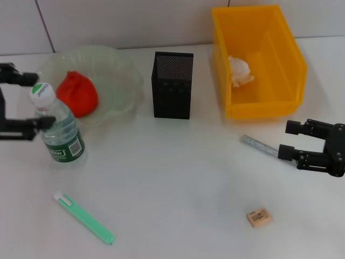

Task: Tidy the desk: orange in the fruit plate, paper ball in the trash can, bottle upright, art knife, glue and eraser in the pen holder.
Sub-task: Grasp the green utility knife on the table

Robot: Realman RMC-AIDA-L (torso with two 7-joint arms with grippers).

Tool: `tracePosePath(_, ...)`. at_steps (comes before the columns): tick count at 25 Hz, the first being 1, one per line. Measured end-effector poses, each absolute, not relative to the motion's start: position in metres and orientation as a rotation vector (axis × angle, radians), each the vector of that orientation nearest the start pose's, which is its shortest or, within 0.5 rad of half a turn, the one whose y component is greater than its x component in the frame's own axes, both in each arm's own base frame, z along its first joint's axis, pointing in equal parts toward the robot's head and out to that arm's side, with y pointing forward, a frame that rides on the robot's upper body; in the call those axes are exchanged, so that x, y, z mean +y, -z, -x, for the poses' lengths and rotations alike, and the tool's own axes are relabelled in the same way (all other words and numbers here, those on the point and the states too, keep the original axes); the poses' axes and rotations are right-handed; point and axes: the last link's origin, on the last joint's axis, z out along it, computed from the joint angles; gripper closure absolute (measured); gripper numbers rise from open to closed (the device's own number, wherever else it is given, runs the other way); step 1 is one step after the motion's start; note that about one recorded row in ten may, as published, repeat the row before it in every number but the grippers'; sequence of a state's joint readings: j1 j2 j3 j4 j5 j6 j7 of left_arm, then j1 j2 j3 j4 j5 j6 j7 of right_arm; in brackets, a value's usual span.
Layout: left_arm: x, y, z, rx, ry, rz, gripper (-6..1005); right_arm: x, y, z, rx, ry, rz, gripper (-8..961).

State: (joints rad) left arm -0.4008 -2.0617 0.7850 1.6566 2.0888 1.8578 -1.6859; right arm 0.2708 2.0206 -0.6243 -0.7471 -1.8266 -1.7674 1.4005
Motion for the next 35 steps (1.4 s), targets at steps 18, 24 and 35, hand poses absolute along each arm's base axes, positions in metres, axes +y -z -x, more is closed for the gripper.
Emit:
tracePosePath(18, 0.287, -0.027, 0.123, 0.799, -0.429, 3.069, 247, 0.258, -0.055, -0.317, 0.762, -0.930, 2.514, 203)
tracePosePath(24, 0.303, -0.001, 0.129, 1.002, -0.678, 3.039, 248, 0.257, -0.051, -0.319, 0.800, -0.964, 2.496, 205)
tracePosePath(35, 0.320, 0.015, 0.146, 1.119, -0.840, 3.068, 251, 0.258, -0.047, -0.317, 0.821, -0.988, 2.488, 208)
